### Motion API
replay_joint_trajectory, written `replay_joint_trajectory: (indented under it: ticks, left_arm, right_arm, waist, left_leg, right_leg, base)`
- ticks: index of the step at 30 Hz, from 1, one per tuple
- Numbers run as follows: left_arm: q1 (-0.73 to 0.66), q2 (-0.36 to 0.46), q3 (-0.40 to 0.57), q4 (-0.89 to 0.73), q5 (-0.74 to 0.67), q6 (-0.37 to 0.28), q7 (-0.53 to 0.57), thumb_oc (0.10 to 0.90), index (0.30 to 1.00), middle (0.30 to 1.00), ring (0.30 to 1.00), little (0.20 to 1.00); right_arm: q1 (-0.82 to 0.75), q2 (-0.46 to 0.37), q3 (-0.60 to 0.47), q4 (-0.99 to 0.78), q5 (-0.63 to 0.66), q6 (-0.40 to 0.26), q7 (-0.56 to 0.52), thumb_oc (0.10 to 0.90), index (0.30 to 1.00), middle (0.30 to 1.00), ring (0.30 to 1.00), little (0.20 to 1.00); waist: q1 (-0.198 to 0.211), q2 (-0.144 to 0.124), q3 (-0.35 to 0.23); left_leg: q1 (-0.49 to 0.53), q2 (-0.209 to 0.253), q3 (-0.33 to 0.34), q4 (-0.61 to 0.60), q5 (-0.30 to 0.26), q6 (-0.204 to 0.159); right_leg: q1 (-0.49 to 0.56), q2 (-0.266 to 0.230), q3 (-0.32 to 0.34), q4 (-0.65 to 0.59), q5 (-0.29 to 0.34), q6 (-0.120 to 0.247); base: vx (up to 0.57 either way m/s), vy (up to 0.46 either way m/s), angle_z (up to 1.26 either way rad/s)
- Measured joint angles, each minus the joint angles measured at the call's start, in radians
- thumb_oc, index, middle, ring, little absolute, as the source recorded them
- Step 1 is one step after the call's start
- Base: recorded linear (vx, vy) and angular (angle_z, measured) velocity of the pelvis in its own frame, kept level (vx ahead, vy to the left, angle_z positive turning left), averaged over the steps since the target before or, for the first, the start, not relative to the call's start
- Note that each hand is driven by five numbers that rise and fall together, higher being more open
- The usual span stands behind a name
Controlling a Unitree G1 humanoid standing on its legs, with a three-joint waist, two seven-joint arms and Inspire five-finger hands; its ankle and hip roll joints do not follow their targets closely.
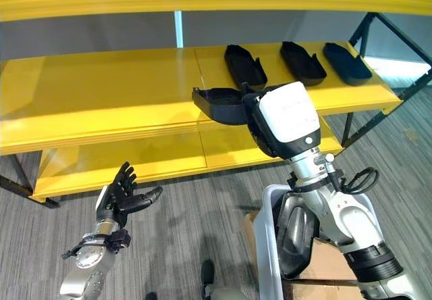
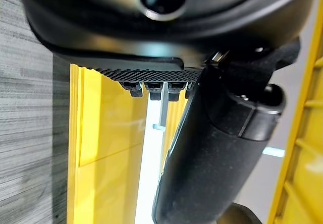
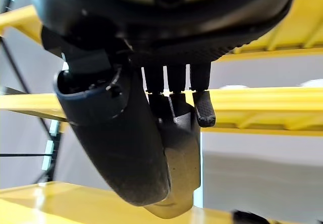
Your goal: Move parts from the plastic box to the shelf.
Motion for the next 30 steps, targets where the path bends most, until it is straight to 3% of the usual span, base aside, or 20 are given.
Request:
replay_joint_trajectory:
  ticks: [3, 4, 6, 9, 11, 12, 13, 14, 17, 18, 20, 22, 30]
  left_arm:
    - [-0.007, 0.005, -0.019, 0.027, -0.001, 0.0, 0.0, 0.9, 1.0, 1.0, 1.0, 1.0]
    - [0.019, 0.005, -0.025, 0.027, 0.0, 0.0, -0.001, 0.9, 1.0, 1.0, 1.0, 1.0]
    - [0.029, 0.012, -0.035, 0.036, 0.0, 0.001, -0.002, 0.9, 1.0, 1.0, 1.0, 1.0]
    - [0.024, 0.011, -0.059, 0.044, 0.001, 0.002, -0.003, 0.9, 1.0, 1.0, 1.0, 1.0]
    - [0.019, 0.01, -0.065, 0.046, 0.002, 0.002, -0.003, 0.9, 1.0, 1.0, 1.0, 1.0]
    - [0.014, 0.01, -0.066, 0.049, 0.002, 0.002, -0.002, 0.9, 1.0, 1.0, 1.0, 1.0]
    - [0.014, 0.011, -0.064, 0.049, 0.002, 0.002, 0.001, 0.9, 1.0, 1.0, 1.0, 1.0]
    - [0.018, 0.005, -0.065, 0.05, 0.002, 0.006, 0.005, 0.9, 1.0, 1.0, 1.0, 1.0]
    - [0.006, 0.0, -0.05, 0.034, 0.002, 0.006, 0.005, 0.9, 1.0, 1.0, 1.0, 1.0]
    - [0.005, 0.023, -0.056, 0.004, 0.003, 0.005, 0.002, 0.9, 1.0, 1.0, 1.0, 1.0]
    - [-0.009, 0.057, -0.055, -0.023, 0.003, -0.004, 0.002, 0.9, 1.0, 1.0, 1.0, 1.0]
    - [-0.038, 0.067, -0.052, -0.02, 0.003, -0.004, 0.005, 0.9, 1.0, 1.0, 1.0, 1.0]
    - [-0.04, 0.071, -0.058, -0.017, 0.003, -0.004, 0.008, 0.9, 1.0, 1.0, 1.0, 1.0]
  right_arm:
    - [-0.004, -0.014, 0.002, -0.003, 0.0, -0.011, 0.0, 0.4, 0.3, 0.3, 0.3, 0.3]
    - [-0.004, -0.01, 0.001, -0.008, 0.0, -0.015, -0.009, 0.4, 0.3, 0.3, 0.3, 0.3]
    - [-0.005, -0.012, -0.002, -0.028, 0.0, -0.015, -0.024, 0.4, 0.3, 0.3, 0.3, 0.3]
    - [0.005, -0.013, -0.003, -0.028, 0.0, -0.015, -0.028, 0.4, 0.3, 0.3, 0.3, 0.3]
    - [0.009, -0.013, -0.003, -0.028, 0.0, -0.013, -0.029, 0.4, 0.3, 0.3, 0.3, 0.3]
    - [0.009, -0.012, -0.002, -0.028, 0.0, -0.012, -0.029, 0.4, 0.3, 0.3, 0.3, 0.3]
    - [0.007, -0.009, 0.0, -0.032, 0.0, -0.013, -0.027, 0.4, 0.3, 0.3, 0.3, 0.3]
    - [0.014, -0.01, 0.001, -0.062, -0.001, -0.011, -0.025, 0.4, 0.3, 0.3, 0.3, 0.3]
    - [0.026, -0.003, -0.003, -0.1, -0.001, -0.003, -0.026, 0.4, 0.3, 0.3, 0.3, 0.3]
    - [0.051, -0.003, -0.005, -0.111, -0.001, 0.004, -0.026, 0.4, 0.3, 0.3, 0.3, 0.3]
    - [0.048, 0.005, -0.008, -0.112, -0.001, 0.004, -0.026, 0.4, 0.3, 0.3, 0.3, 0.3]
    - [0.043, 0.024, -0.009, -0.11, -0.001, 0.007, -0.024, 0.4, 0.3, 0.3, 0.3, 0.3]
    - [0.025, 0.039, 0.001, -0.109, -0.001, 0.02, -0.001, 0.4, 0.3, 0.3, 0.3, 0.3]
  waist:
    - [0.031, -0.024, 0.001]
    - [0.051, -0.026, 0.004]
    - [0.049, -0.03, 0.01]
    - [0.045, -0.01, 0.017]
    - [0.043, 0.003, 0.018]
    - [0.049, 0.004, 0.019]
    - [0.058, 0.004, 0.019]
    - [0.055, 0.037, 0.018]
    - [0.041, 0.067, 0.025]
    - [0.034, 0.044, 0.013]
    - [0.048, 0.002, -0.007]
    - [0.048, -0.001, -0.007]
    - [0.05, -0.001, -0.007]
  left_leg:
    - [-0.122, -0.048, 0.008, 0.235, 0.0, 0.002]
    - [-0.196, -0.051, 0.033, 0.327, -0.031, 0.052]
    - [-0.247, -0.055, 0.079, 0.136, -0.01, 0.056]
    - [-0.291, -0.028, 0.133, -0.05, 0.095, 0.033]
    - [-0.303, -0.015, 0.175, -0.085, 0.116, 0.025]
    - [-0.301, -0.02, 0.165, -0.089, 0.116, 0.027]
    - [-0.292, -0.028, 0.154, -0.06, 0.115, 0.04]
    - [-0.204, -0.053, 0.137, -0.028, 0.087, 0.089]
    - [-0.163, -0.054, 0.17, -0.089, 0.15, 0.106]
    - [-0.135, -0.094, 0.179, -0.089, 0.159, 0.131]
    - [-0.141, -0.147, 0.205, -0.079, 0.153, 0.159]
    - [-0.154, -0.177, 0.204, -0.08, 0.159, 0.181]
    - [-0.148, -0.214, 0.232, -0.081, 0.144, 0.212]
  right_leg:
    - [0.006, -0.029, -0.016, 0.01, -0.001, -0.009]
    - [0.026, -0.043, -0.032, 0.004, -0.002, -0.021]
    - [0.034, -0.065, -0.044, -0.011, -0.005, -0.022]
    - [0.044, -0.071, -0.055, -0.021, -0.006, -0.021]
    - [0.041, -0.072, -0.054, -0.025, -0.011, -0.015]
    - [0.03, -0.076, -0.034, -0.021, -0.013, -0.011]
    - [0.025, -0.077, -0.001, -0.025, -0.017, -0.005]
    - [0.04, -0.08, 0.05, -0.055, -0.049, 0.037]
    - [0.034, -0.087, 0.058, 0.065, -0.085, 0.063]
    - [0.111, -0.131, 0.066, 0.105, -0.129, 0.064]
    - [0.18, -0.197, 0.068, 0.043, -0.153, 0.093]
    - [0.186, -0.221, 0.067, 0.011, -0.136, 0.13]
    - [0.197, -0.267, 0.075, -0.023, -0.115, 0.164]
  base:
    - [0.02, -0.054, 0.46]
    - [0.17, 0.057, 0.7]
    - [0.15, 0.061, 0.69]
    - [0.17, 0.083, 0.19]
    - [0.22, 0.114, -0.08]
    - [0.28, 0.159, -0.49]
    - [0.29, 0.17, -1.11]
    - [0.39, 0.237, -1.16]
    - [0.29, 0.186, -0.67]
    - [0.23, 0.176, -0.16]
    - [0.17, 0.137, -0.11]
    - [0.17, 0.128, 0.09]
    - [0.13, 0.096, -0.04]
